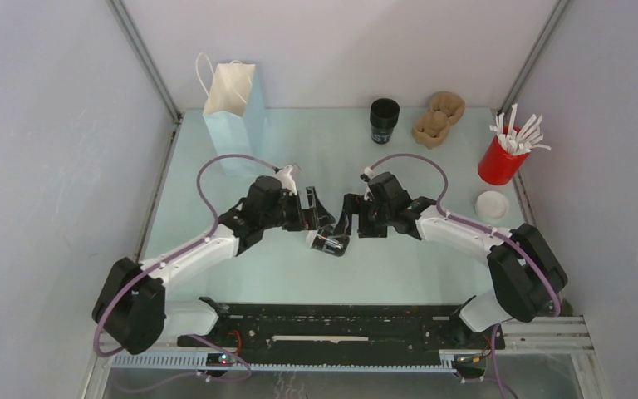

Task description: Pack the takeout coffee

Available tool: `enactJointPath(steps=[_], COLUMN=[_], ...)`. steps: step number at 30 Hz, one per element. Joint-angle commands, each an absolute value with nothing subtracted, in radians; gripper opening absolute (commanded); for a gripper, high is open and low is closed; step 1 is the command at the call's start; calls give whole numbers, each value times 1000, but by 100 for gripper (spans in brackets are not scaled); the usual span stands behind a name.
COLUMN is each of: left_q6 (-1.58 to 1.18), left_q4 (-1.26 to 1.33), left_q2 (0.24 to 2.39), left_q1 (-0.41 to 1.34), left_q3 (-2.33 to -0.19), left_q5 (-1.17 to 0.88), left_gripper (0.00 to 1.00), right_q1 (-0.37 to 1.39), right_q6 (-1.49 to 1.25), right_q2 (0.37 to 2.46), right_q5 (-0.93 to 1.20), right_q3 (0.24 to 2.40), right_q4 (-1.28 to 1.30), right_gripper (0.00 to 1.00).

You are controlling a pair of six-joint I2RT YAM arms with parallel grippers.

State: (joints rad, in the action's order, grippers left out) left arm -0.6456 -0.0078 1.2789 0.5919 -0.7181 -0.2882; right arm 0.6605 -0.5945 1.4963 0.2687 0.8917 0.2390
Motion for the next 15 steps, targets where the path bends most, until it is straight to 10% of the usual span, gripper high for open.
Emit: enactJointPath(steps=[1,15], left_q6=[-601,-696], left_q4=[-96,67], left_q2=[1186,1311], left_q1=[550,505], left_q3=[-711,-621], left_q5=[-278,-455], left_gripper=[100,81], right_q1=[657,650], right_q6=[-655,-742], right_q2=[1482,1505], right_q5=[264,362], right_q3=[866,770], right_q4=[177,64], right_gripper=[93,86])
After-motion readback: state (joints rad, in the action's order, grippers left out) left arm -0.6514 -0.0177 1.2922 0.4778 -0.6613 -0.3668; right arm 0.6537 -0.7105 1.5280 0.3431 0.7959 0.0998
